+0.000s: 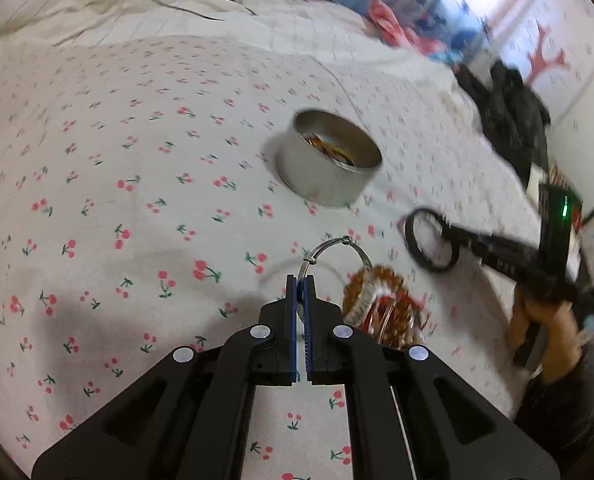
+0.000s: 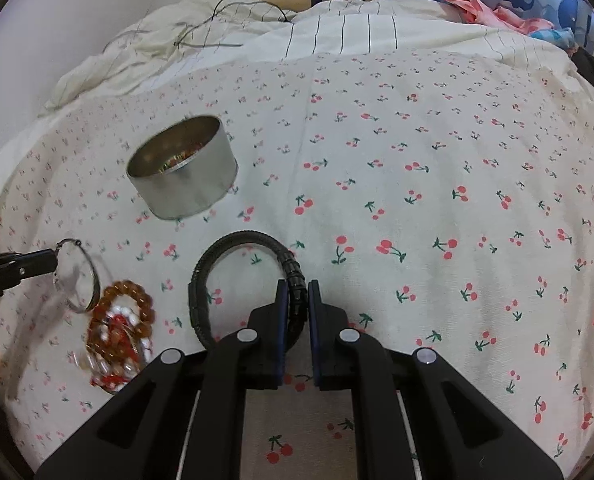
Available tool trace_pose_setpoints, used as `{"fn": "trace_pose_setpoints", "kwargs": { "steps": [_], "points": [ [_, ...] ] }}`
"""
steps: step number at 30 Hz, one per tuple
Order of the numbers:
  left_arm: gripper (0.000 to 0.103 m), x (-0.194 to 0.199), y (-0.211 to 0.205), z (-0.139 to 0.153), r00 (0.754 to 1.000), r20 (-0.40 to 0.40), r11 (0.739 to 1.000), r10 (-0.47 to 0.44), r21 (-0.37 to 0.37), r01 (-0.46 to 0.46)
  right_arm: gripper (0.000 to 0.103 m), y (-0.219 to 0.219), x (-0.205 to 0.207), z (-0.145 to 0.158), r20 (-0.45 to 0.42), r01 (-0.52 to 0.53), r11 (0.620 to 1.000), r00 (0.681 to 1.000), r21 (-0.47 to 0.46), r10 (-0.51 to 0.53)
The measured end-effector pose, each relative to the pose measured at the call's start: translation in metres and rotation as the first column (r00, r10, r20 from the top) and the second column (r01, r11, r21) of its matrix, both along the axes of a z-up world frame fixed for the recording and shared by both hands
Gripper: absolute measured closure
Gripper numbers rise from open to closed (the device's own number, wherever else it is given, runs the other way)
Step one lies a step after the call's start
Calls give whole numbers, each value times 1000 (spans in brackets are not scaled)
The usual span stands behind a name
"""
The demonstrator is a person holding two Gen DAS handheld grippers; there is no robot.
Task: Organize jewelry
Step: 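Grasp the silver wire bangle with the left tool while the right tool holds the black bracelet, then carry the black bracelet into the silver tin and open the right tool while the left tool lifts the bangle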
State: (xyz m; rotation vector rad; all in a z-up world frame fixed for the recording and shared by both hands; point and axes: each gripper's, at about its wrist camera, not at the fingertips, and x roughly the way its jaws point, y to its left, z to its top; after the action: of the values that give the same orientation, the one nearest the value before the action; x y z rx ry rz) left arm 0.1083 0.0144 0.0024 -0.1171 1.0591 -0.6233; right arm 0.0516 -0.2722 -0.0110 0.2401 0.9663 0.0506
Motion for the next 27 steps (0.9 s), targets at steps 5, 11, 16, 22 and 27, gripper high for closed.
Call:
{"fn": "trace_pose_setpoints", "kwargs": {
  "steps": [5, 11, 16, 22, 27],
  "points": [
    [100, 6, -2, 0, 999, -6, 997, 34, -62, -34, 93, 4, 1, 12, 55, -6, 1000, 998, 29, 4],
    [101, 17, -19, 25, 999, 39, 990, 36, -137, -30, 93, 9, 1, 32, 137, -10, 999, 991, 30, 6],
    [100, 40, -36, 34, 998, 43, 996, 37, -84, -33, 93, 6, 11, 44, 174, -8, 999, 985, 37, 1],
    [92, 37, -36, -14, 1000, -26, 987, -12, 159, 16, 92, 6, 8, 42, 164, -21, 999, 986, 48, 13],
    [65, 30, -41, -42, 999, -38, 983, -21, 179, 28, 92, 11, 10, 36, 147, -38, 998, 989, 44, 31]
  ]
}}
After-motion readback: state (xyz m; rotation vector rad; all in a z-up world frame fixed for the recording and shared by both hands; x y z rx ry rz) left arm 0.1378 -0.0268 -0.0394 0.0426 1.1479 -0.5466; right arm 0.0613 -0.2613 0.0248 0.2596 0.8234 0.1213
